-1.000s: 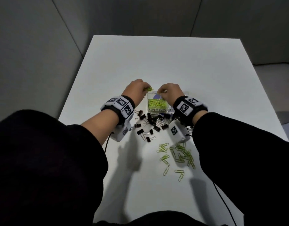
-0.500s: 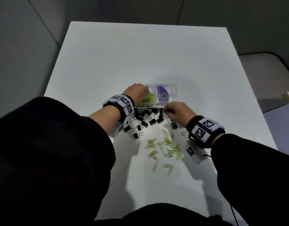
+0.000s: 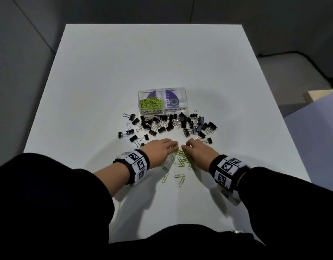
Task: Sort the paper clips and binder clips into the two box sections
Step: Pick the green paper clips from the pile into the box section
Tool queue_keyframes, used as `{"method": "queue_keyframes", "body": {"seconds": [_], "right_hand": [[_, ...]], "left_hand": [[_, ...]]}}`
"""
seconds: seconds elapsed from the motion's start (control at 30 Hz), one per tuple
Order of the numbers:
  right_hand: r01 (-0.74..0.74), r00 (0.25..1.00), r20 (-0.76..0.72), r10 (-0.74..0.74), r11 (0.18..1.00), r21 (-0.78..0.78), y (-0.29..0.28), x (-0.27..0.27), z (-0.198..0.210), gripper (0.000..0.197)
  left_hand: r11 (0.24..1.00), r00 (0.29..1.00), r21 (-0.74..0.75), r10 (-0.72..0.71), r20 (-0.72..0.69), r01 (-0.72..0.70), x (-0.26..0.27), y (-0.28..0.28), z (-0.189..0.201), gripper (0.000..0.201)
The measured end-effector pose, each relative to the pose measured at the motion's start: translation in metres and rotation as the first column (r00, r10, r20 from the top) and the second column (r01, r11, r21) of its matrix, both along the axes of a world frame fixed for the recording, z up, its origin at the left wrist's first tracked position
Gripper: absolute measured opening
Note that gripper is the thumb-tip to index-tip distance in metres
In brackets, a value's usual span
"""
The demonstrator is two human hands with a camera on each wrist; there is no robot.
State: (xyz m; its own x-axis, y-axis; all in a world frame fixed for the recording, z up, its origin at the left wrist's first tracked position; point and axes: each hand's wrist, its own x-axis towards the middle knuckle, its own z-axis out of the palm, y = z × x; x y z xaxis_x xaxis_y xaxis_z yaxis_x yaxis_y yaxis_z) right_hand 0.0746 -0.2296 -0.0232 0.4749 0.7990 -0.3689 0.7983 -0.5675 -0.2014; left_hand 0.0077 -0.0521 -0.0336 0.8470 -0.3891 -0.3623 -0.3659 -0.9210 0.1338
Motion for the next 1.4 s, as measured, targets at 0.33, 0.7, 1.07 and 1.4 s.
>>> {"method": "queue_keyframes", "body": {"seconds": [0.33, 0.7, 1.07, 1.4], "right_hand": [[-0.059, 0.996, -0.074, 0.049, 0.988, -0.141, -0.017, -0.024, 0.0, 0.104], [0.136, 0.986, -0.09, -0.139, 0.99, -0.032, 0.009, -0.02, -0.001, 0.04], [0.103, 0.979, -0.164, -0.12, 0.988, -0.111, -0.013, -0.009, 0.003, 0.054], [0.11, 0.973, -0.194, -0.123, 0.991, -0.077, -0.007, -0.007, 0.001, 0.068]], "left_hand": [[0.978, 0.975, 0.003, 0.208, -0.074, -0.209, -0.062, -0.012, -0.006, 0.094], [0.901, 0.905, -0.095, 0.418, -0.082, -0.424, -0.035, -0.03, 0.008, 0.042], [0.829, 0.833, -0.143, 0.504, -0.23, -0.541, -0.055, -0.018, 0.009, 0.057], [0.798, 0.834, -0.247, 0.507, -0.219, -0.55, -0.045, -0.02, 0.003, 0.068]]}}
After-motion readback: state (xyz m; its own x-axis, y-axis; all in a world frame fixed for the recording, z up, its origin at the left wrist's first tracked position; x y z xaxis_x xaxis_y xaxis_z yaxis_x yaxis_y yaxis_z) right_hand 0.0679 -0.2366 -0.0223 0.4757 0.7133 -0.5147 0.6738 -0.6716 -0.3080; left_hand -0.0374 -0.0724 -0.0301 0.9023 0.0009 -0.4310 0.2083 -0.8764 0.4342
